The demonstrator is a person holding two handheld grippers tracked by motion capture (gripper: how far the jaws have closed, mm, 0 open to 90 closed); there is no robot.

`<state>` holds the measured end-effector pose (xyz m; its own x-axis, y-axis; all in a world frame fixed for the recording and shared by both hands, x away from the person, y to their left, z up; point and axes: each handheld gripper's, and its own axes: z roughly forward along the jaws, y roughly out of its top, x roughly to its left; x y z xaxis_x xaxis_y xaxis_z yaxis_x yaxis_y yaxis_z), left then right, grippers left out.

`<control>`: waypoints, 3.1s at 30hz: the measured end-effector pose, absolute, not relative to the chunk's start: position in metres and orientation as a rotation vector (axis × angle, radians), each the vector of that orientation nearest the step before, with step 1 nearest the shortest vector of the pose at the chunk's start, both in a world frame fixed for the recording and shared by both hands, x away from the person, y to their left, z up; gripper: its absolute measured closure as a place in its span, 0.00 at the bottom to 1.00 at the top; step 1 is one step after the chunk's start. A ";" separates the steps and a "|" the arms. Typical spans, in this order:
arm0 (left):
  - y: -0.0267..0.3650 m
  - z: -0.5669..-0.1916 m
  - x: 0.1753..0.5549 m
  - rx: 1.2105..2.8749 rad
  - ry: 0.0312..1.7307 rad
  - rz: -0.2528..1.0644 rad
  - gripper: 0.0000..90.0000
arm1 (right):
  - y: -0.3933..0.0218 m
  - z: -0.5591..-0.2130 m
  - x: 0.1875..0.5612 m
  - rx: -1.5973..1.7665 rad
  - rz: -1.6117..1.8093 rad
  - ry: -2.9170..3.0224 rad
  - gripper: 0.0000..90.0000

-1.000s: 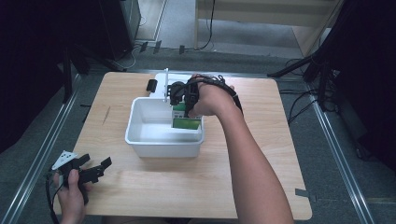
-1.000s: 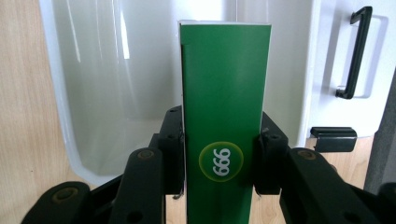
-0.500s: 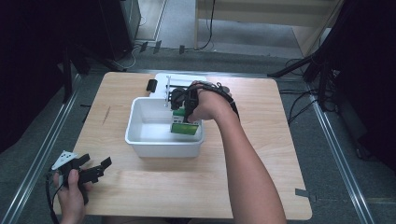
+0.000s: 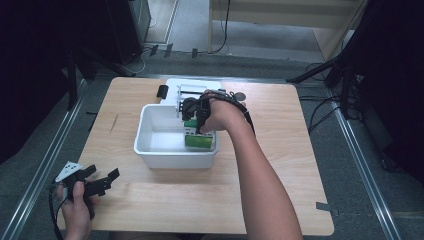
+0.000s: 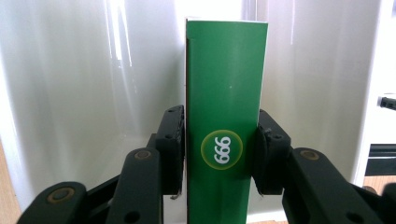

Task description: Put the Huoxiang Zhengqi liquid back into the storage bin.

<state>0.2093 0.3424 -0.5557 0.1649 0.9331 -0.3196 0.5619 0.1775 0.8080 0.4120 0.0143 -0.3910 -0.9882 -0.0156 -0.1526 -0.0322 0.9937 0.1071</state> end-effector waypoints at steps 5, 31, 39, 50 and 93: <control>0.342 -0.556 0.209 1.496 1.513 0.494 0.01 | 0.012 -0.384 0.413 -0.007 0.210 2.967 0.65; 0.342 -0.556 0.209 1.506 1.516 0.493 0.01 | -0.041 -0.315 0.406 0.212 0.531 2.802 0.41; 0.342 -0.556 0.209 1.506 1.517 0.493 0.01 | -0.071 -0.306 0.401 0.343 0.620 2.734 0.34; 0.342 -0.555 0.210 1.504 1.517 0.498 0.01 | -0.119 -0.314 0.396 0.569 0.804 2.604 0.31; 0.342 -0.555 0.209 1.507 1.517 0.502 0.01 | -0.246 -0.437 0.343 1.017 1.210 2.038 0.29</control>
